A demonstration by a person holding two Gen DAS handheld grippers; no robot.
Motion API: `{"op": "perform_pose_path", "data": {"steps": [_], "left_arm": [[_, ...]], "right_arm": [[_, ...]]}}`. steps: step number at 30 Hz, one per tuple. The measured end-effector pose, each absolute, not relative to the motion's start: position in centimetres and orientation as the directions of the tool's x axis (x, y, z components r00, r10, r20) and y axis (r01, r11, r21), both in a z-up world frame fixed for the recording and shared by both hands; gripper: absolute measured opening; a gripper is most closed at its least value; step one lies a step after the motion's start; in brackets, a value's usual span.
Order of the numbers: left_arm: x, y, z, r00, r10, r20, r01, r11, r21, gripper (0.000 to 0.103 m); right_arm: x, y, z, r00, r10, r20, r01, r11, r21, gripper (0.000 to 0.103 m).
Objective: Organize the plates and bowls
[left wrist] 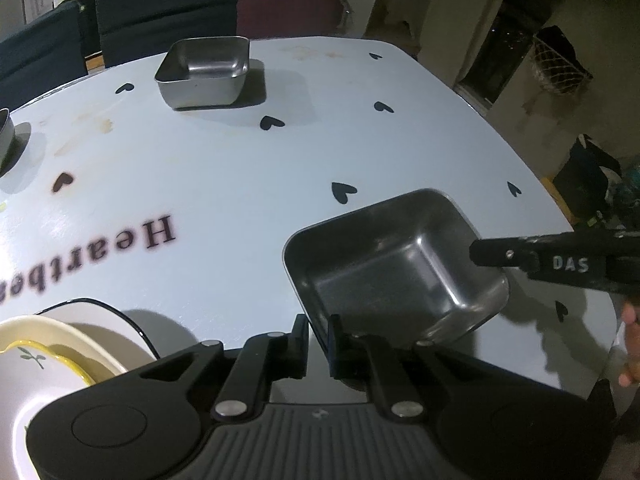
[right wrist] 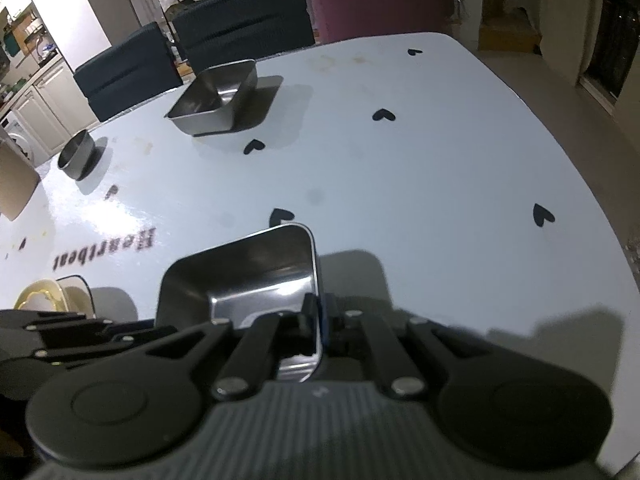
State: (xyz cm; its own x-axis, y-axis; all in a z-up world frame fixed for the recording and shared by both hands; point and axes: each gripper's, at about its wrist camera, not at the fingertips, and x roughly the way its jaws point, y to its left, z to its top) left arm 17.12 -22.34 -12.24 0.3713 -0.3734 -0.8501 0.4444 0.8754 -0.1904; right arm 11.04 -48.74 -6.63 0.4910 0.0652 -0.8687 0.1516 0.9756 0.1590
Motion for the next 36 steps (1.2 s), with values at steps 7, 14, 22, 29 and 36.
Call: {"op": "perform_pose_path", "data": {"steps": [7,14,22,29,36], "left_arm": [[17.0,-22.5,-12.1,0.362,-0.387,-0.848,0.454,0.868,-0.203,0.01],[17.2,-22.3,-12.2,0.349,-0.392,-0.851,0.446,0.868,-0.217,0.01],[17.4,-22.5,-12.2,0.336,-0.389,-0.858,0.442,0.87,-0.221,0.01],[17.4,-22.4,-12.1,0.332,-0.389,-0.86,0.434,0.872,-0.227,0.011],[17.4,-22.0,-11.1,0.349,-0.411,-0.842,0.429,0.869,-0.246,0.028]], "right_arm": [[11.4,-48.8,-7.9,0.448,0.049,-0.892,0.156,0.979,0.132,0.003],[11.5,-49.0,-8.4,0.442,0.057,-0.895,0.158,0.977,0.141,0.004],[11.4,-49.2,-8.6,0.434,0.068,-0.898,0.156,0.976,0.149,0.004],[11.2,-49.0,-8.6,0.428,0.069,-0.901,0.136,0.981,0.139,0.007],[10.5,-48.7,-7.8,0.445,0.068,-0.893,0.116,0.984,0.132,0.02]]}}
